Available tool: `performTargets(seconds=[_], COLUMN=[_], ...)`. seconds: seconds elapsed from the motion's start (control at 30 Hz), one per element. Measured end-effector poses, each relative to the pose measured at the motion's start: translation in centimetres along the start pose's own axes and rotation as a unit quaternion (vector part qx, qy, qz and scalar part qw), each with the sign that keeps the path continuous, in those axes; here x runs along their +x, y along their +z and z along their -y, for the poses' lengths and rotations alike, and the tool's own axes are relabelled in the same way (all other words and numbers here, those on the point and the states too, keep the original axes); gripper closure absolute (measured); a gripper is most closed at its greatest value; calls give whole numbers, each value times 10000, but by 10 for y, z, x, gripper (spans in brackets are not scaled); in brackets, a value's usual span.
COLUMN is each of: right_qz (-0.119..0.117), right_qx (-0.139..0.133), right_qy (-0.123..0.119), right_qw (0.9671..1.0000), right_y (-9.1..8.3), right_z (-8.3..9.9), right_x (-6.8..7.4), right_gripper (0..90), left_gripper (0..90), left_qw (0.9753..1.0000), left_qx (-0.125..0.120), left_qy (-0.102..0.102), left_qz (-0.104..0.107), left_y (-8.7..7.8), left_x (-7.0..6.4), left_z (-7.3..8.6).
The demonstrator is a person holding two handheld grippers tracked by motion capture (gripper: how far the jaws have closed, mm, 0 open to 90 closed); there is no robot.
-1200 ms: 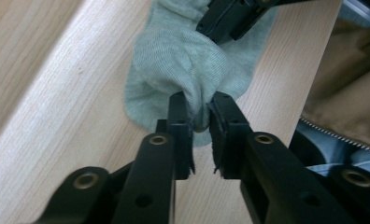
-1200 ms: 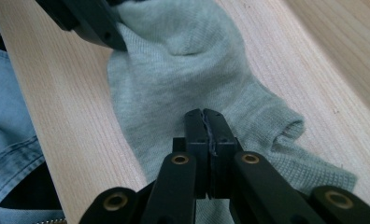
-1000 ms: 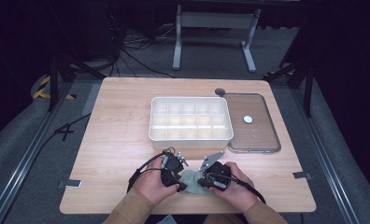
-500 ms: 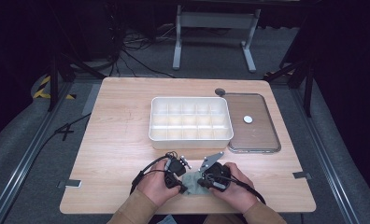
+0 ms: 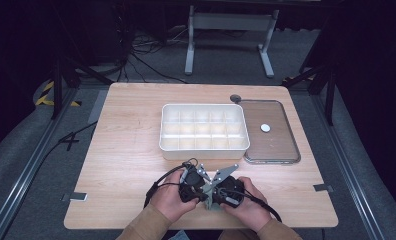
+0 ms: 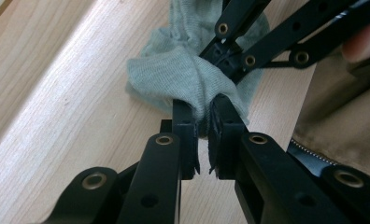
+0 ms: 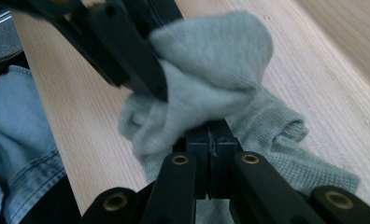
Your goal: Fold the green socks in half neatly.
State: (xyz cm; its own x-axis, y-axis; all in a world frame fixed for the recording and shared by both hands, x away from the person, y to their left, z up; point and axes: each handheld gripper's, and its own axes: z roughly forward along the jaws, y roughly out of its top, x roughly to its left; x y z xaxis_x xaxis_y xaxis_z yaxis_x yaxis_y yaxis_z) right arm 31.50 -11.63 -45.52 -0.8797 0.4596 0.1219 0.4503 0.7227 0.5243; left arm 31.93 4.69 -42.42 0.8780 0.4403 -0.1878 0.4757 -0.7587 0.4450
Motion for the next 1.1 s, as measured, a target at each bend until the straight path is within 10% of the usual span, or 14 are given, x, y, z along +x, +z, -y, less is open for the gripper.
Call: performTargets(seconds=[0.43, 0.6, 0.9, 1.03, 1.1], right_qz=[195, 208, 97, 100, 113], right_qx=[-69, 231, -82, -124, -126], right_qy=[400, 557, 631, 641, 637], right_qw=[9990, 9980, 9979, 9978, 9978], right_y=[-42, -28, -22, -21, -22], right_z=[20, 31, 32, 33, 33], right_x=[-24, -30, -25, -24, -25], right_gripper=[892, 896, 900, 900, 900], left_gripper=[826, 824, 821, 784, 675], left_qw=[9993, 9987, 9983, 9982, 9969], left_qx=[384, 502, 409, 236, -230], left_qy=[-40, 34, 414, 529, 437], left_qz=[26, -13, -46, 131, 616], left_y=[-10, -6, 9, 16, 15], left_x=[6, 4, -6, -9, -9], left_z=[0, -4, -18, -22, -22])
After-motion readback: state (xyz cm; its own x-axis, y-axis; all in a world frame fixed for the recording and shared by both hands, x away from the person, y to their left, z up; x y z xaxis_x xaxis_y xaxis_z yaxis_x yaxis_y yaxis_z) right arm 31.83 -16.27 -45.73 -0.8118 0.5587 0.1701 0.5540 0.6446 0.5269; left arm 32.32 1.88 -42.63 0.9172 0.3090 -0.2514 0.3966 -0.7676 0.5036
